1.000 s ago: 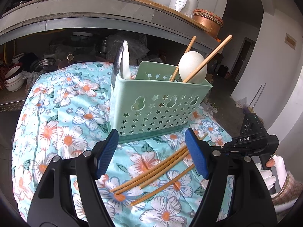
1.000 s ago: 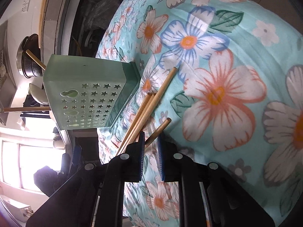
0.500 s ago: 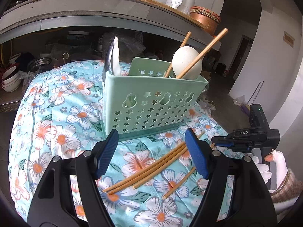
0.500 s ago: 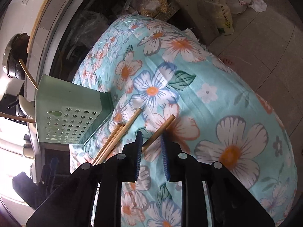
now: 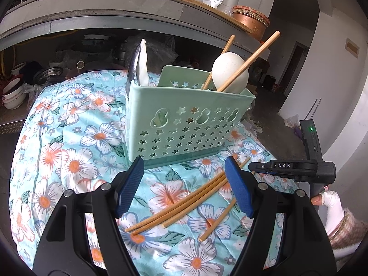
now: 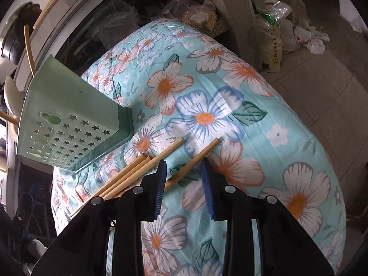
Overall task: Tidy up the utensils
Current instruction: 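Lower the right tool onto one loose chopstick and close on it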
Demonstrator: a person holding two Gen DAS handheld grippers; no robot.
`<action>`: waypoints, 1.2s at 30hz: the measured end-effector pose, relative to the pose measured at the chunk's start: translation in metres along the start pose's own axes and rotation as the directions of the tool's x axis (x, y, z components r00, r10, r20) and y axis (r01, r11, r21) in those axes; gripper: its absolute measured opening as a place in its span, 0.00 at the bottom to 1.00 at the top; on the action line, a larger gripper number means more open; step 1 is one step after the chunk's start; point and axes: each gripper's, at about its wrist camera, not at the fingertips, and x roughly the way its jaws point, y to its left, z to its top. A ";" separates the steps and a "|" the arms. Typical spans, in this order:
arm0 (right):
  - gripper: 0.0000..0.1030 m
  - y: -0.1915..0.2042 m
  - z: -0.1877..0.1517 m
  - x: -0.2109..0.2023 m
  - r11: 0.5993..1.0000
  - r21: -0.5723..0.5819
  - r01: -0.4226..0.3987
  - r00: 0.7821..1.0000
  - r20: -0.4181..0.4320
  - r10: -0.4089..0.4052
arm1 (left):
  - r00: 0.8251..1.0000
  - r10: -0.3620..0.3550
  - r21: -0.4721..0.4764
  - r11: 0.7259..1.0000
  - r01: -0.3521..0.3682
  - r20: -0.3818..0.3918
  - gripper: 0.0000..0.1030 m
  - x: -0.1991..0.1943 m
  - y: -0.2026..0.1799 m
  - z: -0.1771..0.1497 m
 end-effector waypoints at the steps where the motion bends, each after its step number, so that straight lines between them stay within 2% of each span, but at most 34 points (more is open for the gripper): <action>1: 0.30 0.001 0.000 0.000 1.000 -0.017 0.004 1.000 -0.001 -0.004 | 1.000 0.000 -0.002 1.000 0.000 0.000 0.67 0.000 0.000 0.000; 8: 0.30 0.011 -0.005 -0.002 0.983 -0.176 0.046 0.998 -0.025 -0.051 | 1.000 -0.001 -0.002 1.000 0.001 0.004 0.67 -0.001 0.003 0.001; 11: 0.30 0.013 -0.006 -0.004 0.978 -0.203 0.054 0.998 -0.029 -0.061 | 1.000 -0.002 -0.003 1.000 0.002 0.004 0.67 0.000 0.003 0.001; 24: 0.31 -0.019 -0.002 -0.029 0.992 0.001 -0.124 0.991 -0.039 0.124 | 1.000 -0.005 -0.004 1.000 0.005 0.000 0.67 0.002 0.005 0.001; 31: 0.31 -0.008 -0.008 -0.015 0.993 0.007 -0.117 0.990 -0.081 0.117 | 1.000 -0.010 0.002 1.000 0.010 -0.010 0.67 0.006 0.002 0.000; 36: 0.31 0.006 -0.008 -0.003 0.998 -0.034 -0.056 0.996 -0.073 0.053 | 1.000 -0.003 0.016 1.000 0.003 -0.014 0.67 0.006 -0.003 -0.002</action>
